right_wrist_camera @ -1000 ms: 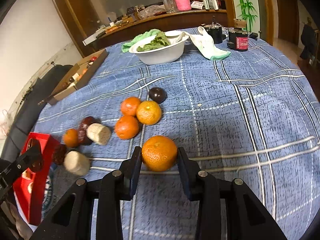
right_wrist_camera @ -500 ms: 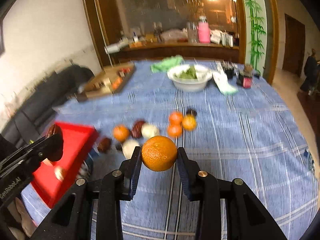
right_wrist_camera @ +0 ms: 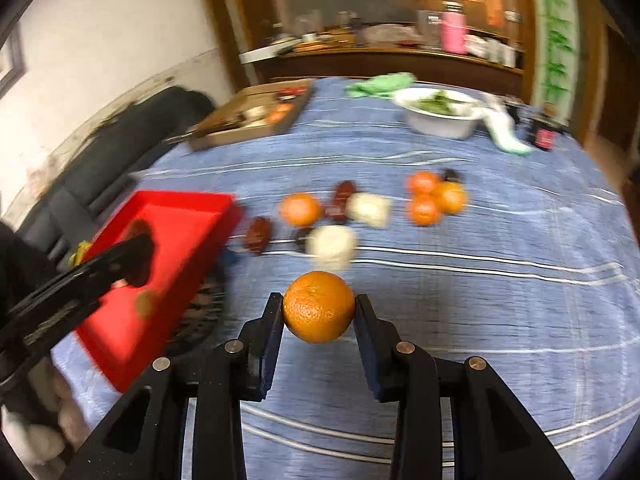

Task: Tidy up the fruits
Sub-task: 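Carry tangerine and date into the red tray and open both tools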

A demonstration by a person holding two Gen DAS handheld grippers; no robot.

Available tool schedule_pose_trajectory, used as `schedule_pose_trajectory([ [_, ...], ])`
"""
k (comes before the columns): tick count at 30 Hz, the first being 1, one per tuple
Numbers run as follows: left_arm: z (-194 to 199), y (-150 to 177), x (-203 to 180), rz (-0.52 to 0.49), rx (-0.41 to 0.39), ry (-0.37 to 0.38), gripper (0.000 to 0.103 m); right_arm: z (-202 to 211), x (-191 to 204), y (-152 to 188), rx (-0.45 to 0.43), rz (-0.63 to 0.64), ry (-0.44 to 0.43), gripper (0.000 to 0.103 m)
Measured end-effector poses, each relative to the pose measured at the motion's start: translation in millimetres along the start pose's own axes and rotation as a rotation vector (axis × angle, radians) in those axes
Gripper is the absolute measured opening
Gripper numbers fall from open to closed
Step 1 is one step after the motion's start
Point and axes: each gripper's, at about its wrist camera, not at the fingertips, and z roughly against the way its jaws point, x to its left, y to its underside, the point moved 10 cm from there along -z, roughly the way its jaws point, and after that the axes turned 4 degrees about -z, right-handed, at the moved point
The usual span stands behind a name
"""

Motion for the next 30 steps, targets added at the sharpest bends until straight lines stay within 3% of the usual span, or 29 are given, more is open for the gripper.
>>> schedule_pose_trajectory([
  [5,11.3,-9.7,64.4,0.102,-0.025,-0.073,0.028,-4.0,72.1,-8.9,-0.001,0.11,-0.108,0.039],
  [11,17.8,-9.4,134.9,0.215,-0.051,-0.156,0.028,-30.9,142.5,-2.2,0.085,0.166,-0.246,0.039],
  [16,8.7,-0.3,156.6,0.255,-0.03,-0.151,0.028,-59.8,166.5,11.8,0.132,0.199,-0.229,0.039],
  [24,3.1,1.3,163.9,0.275,-0.028,-0.129,0.029,-84.9,180.4,10.2,0.124,0.249,-0.176,0.042],
  [25,3.6,1.5,164.0,0.272,-0.028,-0.126,0.03,-86.6,181.5,10.7,0.127,0.249,-0.175,0.045],
  [27,5.5,2.2,164.4,0.272,-0.03,-0.127,0.031,-87.5,183.4,9.7,0.122,0.244,-0.178,0.066],
  [30,8.1,2.0,162.9,0.272,-0.03,-0.135,0.038,-80.0,183.0,5.6,0.087,0.249,-0.177,0.068],
])
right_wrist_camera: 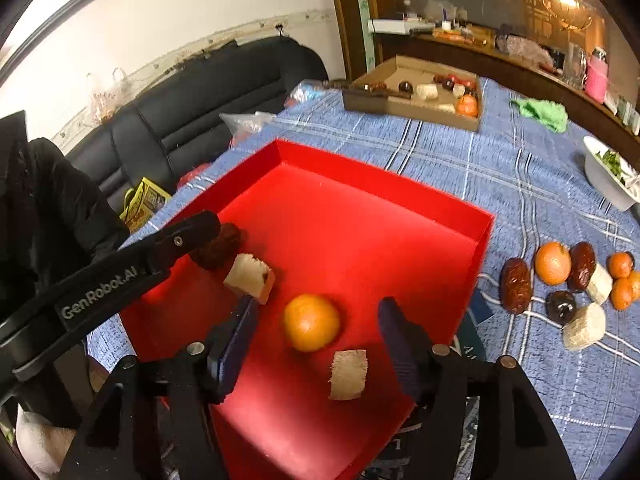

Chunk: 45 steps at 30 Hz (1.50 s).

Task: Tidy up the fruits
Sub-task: 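Carry tangerine and date into the red tray and open both tools, then grasp a round white cake with the right tool while the left tool grasps a tangerine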

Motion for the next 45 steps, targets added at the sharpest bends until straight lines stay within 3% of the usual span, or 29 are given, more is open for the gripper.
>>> schedule_pose_trajectory([
  [4,7.7,0.8,-6.6,-0.01,-0.004,-0.009,0.059,13.8,-4.1,-2.4,-0.028,0.003,0.011,0.068],
  [7,14.0,1.9,-16.2,-0.014,0.003,0.007,0.065,28.2,-16.3,1.2,-0.046,-0.026,0.012,0.071],
  [11,27.6,2.9,-31.8,-0.009,0.002,0.058,0.066,52.1,-48.9,10.9,-0.072,-0.082,0.037,0.071],
  [16,41.5,3.8,-53.8,-0.013,-0.018,0.102,0.07,90.5,-129.8,31.3,-0.108,-0.201,0.14,0.071],
  [21,30.7,22.5,-107.2,-0.097,0.043,0.175,0.07,109.3,-203.2,55.9,-0.098,-0.355,0.205,0.071],
  [24,24.1,38.5,-139.6,-0.169,0.083,0.216,0.07,109.5,-220.2,61.3,-0.094,-0.382,0.209,0.071],
  [28,19.6,54.2,-178.0,-0.259,0.126,0.27,0.07,96.8,-227.2,53.0,-0.088,-0.391,0.193,0.071],
  [32,16.8,49.2,-176.2,-0.257,0.119,0.247,0.07,74.7,-219.9,35.8,-0.069,-0.37,0.154,0.071],
  [36,7.5,46.7,-169.6,-0.266,0.127,0.213,0.07,48.0,-211.3,28.5,-0.04,-0.304,0.181,0.071],
  [40,-3.7,45.3,-178.6,-0.28,0.14,0.227,0.07,35.4,-211.0,26.1,-0.039,-0.268,0.213,0.069],
  [43,-14.7,44.8,-196.5,-0.314,0.155,0.254,0.07,28.8,-213.6,25.2,-0.03,-0.264,0.211,0.04],
  [45,-23.5,43.3,-206.6,-0.323,0.176,0.267,0.07,28.2,-215.3,25.5,-0.028,-0.273,0.194,0.04],
])
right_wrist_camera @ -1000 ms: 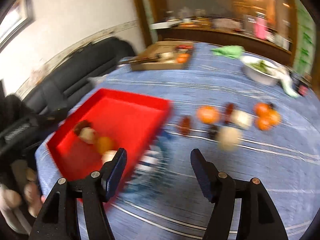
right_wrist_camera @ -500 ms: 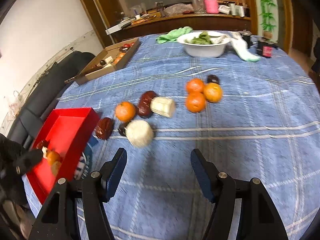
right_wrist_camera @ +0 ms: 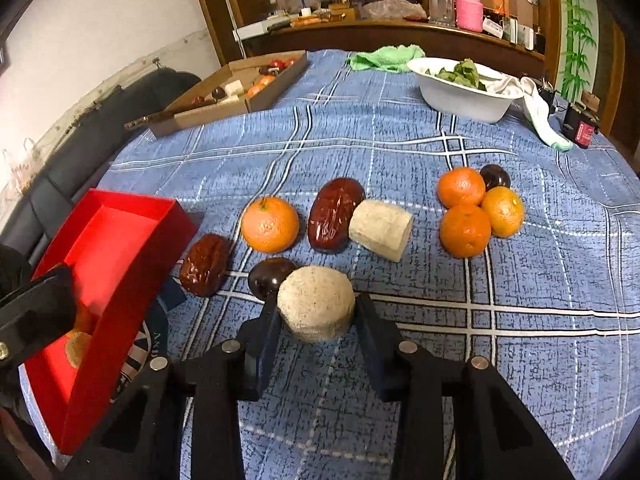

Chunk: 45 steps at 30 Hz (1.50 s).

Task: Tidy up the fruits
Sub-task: 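Grasp a round white cake with the right tool while the left tool grasps a tangerine, then carry cake and tangerine into the red tray and open both tools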

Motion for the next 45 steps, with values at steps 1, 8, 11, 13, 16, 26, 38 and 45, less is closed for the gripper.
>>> schedule_pose_trajectory([
  [1,-6.4,-4.7,-4.2,-0.009,0.008,0.009,0.07,0.8,-1.1,0.2,0.005,-0.007,-0.009,0.04],
  [8,-61.0,-28.6,-16.6,-0.064,0.079,-0.015,0.055,18.2,-29.4,4.3,-0.012,-0.091,-0.012,0.04],
  [11,-87.2,-30.8,-16.2,-0.061,0.128,-0.021,0.046,20.3,-43.3,6.1,-0.015,-0.138,-0.033,0.04],
  [13,-99.1,-31.5,-13.4,-0.069,0.146,-0.041,0.046,20.5,-45.1,4.9,-0.015,-0.15,-0.046,0.04],
  [16,-110.2,-30.4,-15.9,-0.079,0.166,-0.034,0.046,20.2,-42.7,5.0,-0.015,-0.135,-0.035,0.04],
  [26,-119.6,-16.4,-39.0,-0.179,0.184,0.012,0.03,21.2,-41.9,5.6,-0.011,-0.136,-0.047,0.04],
  [38,-70.6,-21.5,-32.0,-0.085,0.067,0.015,0.03,26.3,-40.8,2.6,-0.042,-0.138,-0.056,0.04],
  [45,-13.0,-20.7,1.4,0.015,-0.054,-0.056,0.03,27.2,-40.1,2.6,-0.061,-0.119,-0.025,0.04],
])
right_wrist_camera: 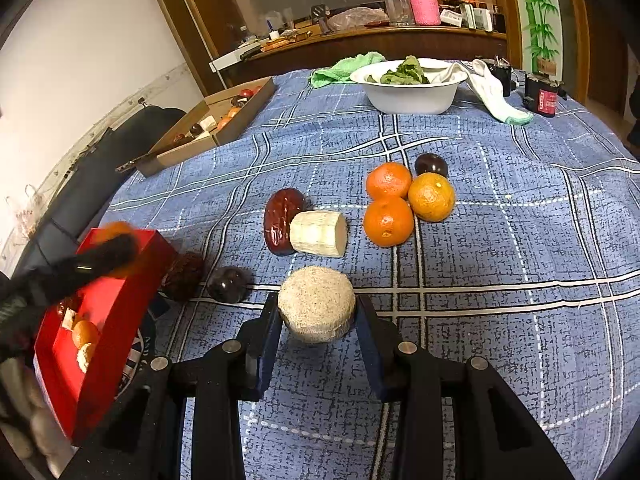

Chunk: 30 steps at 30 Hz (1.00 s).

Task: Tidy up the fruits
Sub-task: 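Carry cake and tangerine into the red tray and open both tools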

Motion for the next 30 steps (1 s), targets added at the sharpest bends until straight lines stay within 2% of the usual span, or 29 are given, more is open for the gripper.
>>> schedule_pose_trajectory([
  [5,35.0,-2.2,39.0,0.004,-0.073,-0.115,0.03,-0.3,2.4,1.5,-0.008,0.025,0.02,0.04],
  [10,58.4,-0.8,74.6,0.079,-0.115,-0.12,0.03,8.2,12.5,-2.5,-0.045,0.063,0.043,0.04],
  [14,73.4,4.6,93.9,0.118,-0.139,-0.117,0.03,19.3,34.2,-1.4,-0.058,0.105,0.029,0.04],
  [22,84.4,12.0,127.4,0.197,-0.149,-0.117,0.03,34.2,122.5,7.9,-0.049,0.234,-0.085,0.04],
  [27,89.8,15.8,157.8,0.252,-0.16,-0.138,0.03,29.1,165.6,16.0,0.007,0.239,-0.174,0.041],
  [30,81.8,17.7,177.5,0.292,-0.141,-0.147,0.03,21.3,184.8,17.9,0.036,0.235,-0.21,0.041],
])
